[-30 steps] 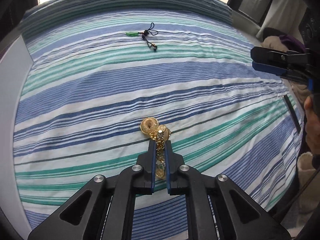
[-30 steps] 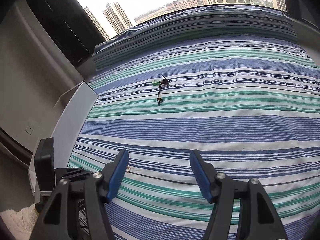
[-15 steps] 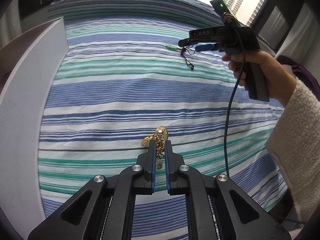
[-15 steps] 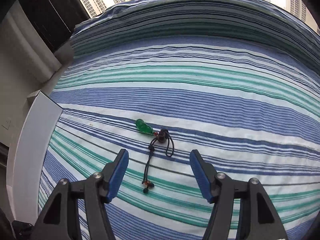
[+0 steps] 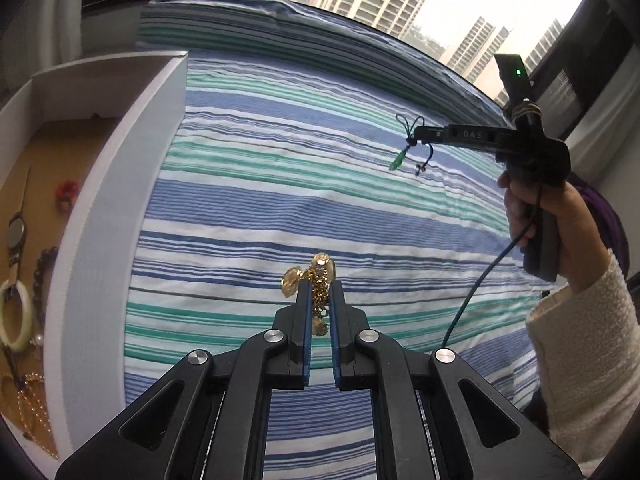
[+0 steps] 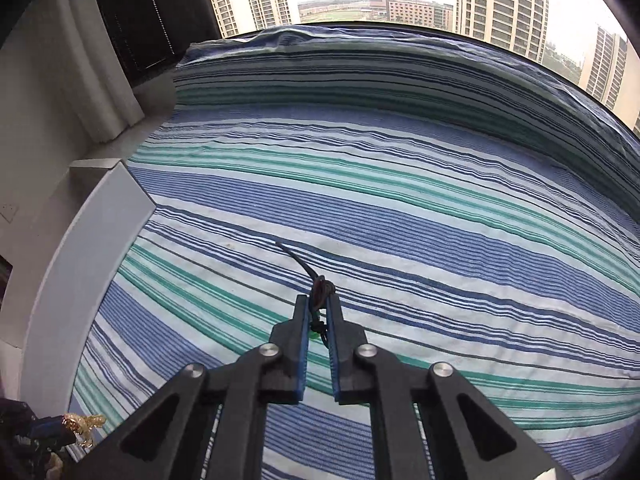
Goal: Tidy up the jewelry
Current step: 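Carry the gold charms and green pendant over the white box, then open both tools to drop the gold charms and green pendant into the box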
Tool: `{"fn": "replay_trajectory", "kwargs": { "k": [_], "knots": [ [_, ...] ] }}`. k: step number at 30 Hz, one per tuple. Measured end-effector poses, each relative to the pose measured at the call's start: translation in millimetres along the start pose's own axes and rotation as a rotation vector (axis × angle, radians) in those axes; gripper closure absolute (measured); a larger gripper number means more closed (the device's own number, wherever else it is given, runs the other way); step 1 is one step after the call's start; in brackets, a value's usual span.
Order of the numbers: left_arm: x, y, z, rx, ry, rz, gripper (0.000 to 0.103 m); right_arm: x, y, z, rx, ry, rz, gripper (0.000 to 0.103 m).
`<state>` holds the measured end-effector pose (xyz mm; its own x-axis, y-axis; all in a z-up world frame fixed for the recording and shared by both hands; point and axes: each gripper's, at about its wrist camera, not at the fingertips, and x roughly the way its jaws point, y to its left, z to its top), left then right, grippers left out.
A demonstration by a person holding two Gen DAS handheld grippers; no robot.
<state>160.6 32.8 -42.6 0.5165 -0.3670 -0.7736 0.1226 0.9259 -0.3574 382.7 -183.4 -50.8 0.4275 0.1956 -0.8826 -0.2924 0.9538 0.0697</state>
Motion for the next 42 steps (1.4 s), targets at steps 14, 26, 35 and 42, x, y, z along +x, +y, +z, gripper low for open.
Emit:
{"fn": "replay_trajectory", "kwargs": {
  "k": [14, 26, 35, 42],
  "knots": [
    [-150, 37, 4, -0.126, -0.095, 0.013, 0.098, -122, 129, -17, -0.175, -0.112, 0.241, 0.097],
    [-204, 166, 14, -0.278, -0.14, 0.253, 0.098, -104, 269, 15, -0.298, -0.093, 0.436, 0.097],
    [-146, 280, 26, -0.397, -0.073, 0.391, 0.098, -11, 390, 29, -0.389, 0.016, 0.442, 0.097],
    [-96, 324, 27, -0.435, 0.006, 0.427, 0.096, 83, 447, 20, -0.425, 0.144, 0.348, 0.096]
  ]
}}
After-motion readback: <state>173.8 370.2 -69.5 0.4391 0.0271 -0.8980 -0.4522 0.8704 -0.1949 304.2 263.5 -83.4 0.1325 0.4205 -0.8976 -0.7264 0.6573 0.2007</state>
